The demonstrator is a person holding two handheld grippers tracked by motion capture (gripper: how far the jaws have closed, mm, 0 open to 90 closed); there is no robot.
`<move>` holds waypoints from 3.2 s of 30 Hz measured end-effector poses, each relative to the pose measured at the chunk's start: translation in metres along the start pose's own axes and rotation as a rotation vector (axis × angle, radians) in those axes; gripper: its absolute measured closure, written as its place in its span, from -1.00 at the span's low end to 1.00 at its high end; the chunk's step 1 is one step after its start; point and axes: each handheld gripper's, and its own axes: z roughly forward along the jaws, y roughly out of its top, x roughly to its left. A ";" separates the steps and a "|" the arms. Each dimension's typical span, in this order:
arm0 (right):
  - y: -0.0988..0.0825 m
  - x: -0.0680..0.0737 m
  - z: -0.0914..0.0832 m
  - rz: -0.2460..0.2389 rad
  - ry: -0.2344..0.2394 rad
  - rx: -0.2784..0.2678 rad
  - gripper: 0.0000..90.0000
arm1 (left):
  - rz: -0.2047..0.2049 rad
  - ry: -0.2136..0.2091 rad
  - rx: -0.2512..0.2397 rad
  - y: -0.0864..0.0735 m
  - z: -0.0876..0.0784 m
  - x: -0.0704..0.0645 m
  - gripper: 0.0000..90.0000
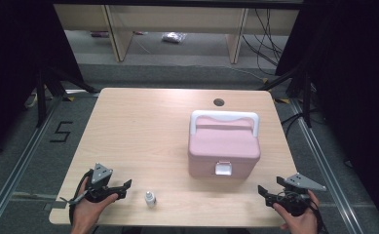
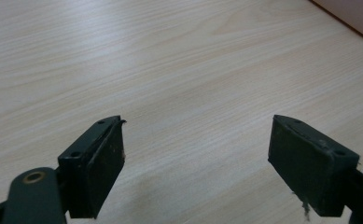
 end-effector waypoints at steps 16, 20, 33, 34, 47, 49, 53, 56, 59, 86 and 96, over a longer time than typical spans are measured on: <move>0.015 -0.016 0.002 0.021 -0.031 -0.004 -0.55 | -0.008 -0.068 -0.052 0.033 0.019 -0.005 -0.60; 0.024 -0.029 0.009 -0.007 -0.027 -0.007 -0.31 | 0.005 -0.097 -0.041 0.048 0.034 -0.008 -0.56; 0.043 -0.044 0.033 0.000 0.016 -0.006 0.51 | 0.114 -0.169 -0.044 0.087 0.057 -0.030 0.37; 0.044 -0.044 0.034 -0.008 0.014 -0.002 0.57 | 0.145 -0.183 -0.042 0.092 0.062 -0.034 0.47; 0.064 -0.040 0.055 -0.112 0.087 -0.032 1.00 | 0.184 -0.298 -0.016 0.116 0.103 -0.063 0.99; 0.066 -0.039 0.058 -0.118 0.091 -0.035 1.00 | 0.189 -0.314 -0.009 0.118 0.106 -0.068 0.99; 0.069 -0.038 0.061 -0.125 0.101 -0.038 1.00 | 0.220 -0.341 -0.007 0.123 0.107 -0.075 0.99; 0.071 -0.038 0.064 -0.114 0.136 -0.042 1.00 | 0.230 -0.348 0.004 0.126 0.114 -0.081 0.99; 0.072 -0.036 0.064 -0.123 0.133 -0.048 1.00 | 0.239 -0.365 0.010 0.125 0.119 -0.084 0.99; 0.080 -0.001 0.074 -0.156 0.176 -0.022 1.00 | 0.257 -0.374 0.047 0.113 0.094 -0.070 1.00; 0.080 0.014 0.077 -0.166 0.188 -0.015 1.00 | 0.244 -0.367 0.048 0.107 0.084 -0.059 0.99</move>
